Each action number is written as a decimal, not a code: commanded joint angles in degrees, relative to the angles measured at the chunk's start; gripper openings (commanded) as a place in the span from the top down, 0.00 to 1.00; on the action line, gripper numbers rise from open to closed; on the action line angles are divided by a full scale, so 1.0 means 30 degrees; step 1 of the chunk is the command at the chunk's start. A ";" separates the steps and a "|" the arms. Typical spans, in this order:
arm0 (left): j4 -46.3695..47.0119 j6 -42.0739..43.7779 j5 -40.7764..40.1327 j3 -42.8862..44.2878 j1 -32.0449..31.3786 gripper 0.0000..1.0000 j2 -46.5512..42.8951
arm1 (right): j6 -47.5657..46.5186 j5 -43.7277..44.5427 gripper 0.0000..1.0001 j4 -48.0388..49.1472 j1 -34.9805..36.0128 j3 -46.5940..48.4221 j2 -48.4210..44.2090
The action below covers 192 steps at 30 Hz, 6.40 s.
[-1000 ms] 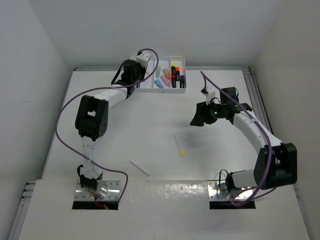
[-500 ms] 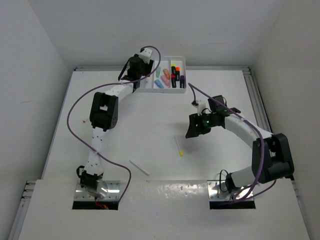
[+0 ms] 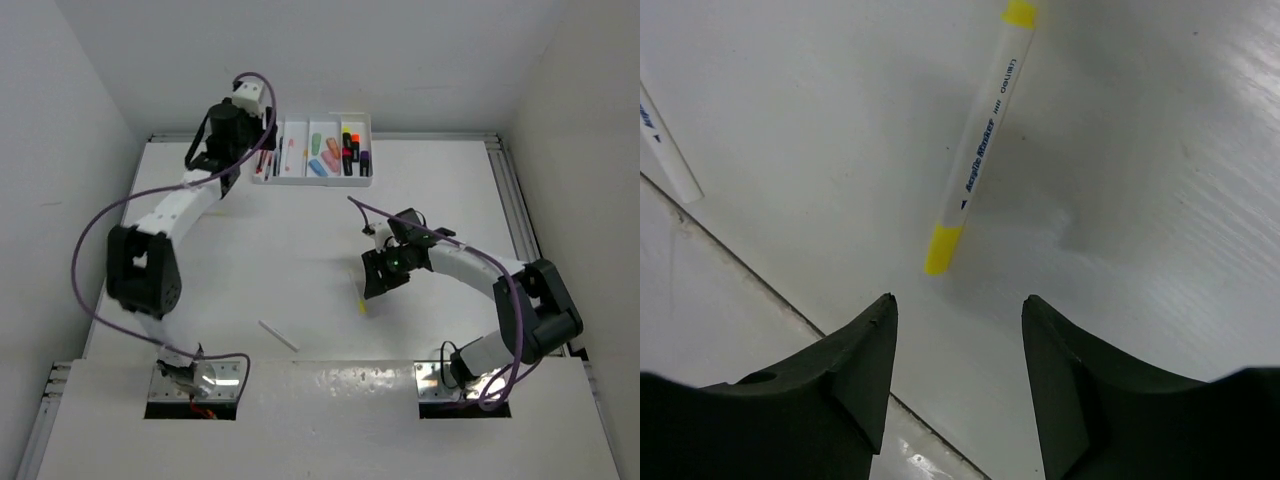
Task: Sort the stationery into containers
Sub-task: Place the stationery into the container, then grab a piece of stationery with the right arm, then pass the stationery from the right arm to the left, then place the stationery into the container, then grab a piece of stationery with the right arm
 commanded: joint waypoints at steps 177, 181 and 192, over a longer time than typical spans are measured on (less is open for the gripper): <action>-1.1753 -0.5164 0.7788 -0.7841 1.5160 0.00 -1.5375 | 0.1239 0.5856 0.43 -0.1446 1.5075 1.2146 0.8595; -1.1899 -0.5019 0.8170 -0.7900 1.5542 0.00 -1.5640 | 0.1297 0.6266 0.47 -0.1419 1.4990 1.2326 0.9592; -1.1841 -0.4726 0.8552 -0.8777 1.6040 0.00 -1.5874 | 0.0975 0.6236 0.58 -0.2033 1.4783 1.4608 1.2492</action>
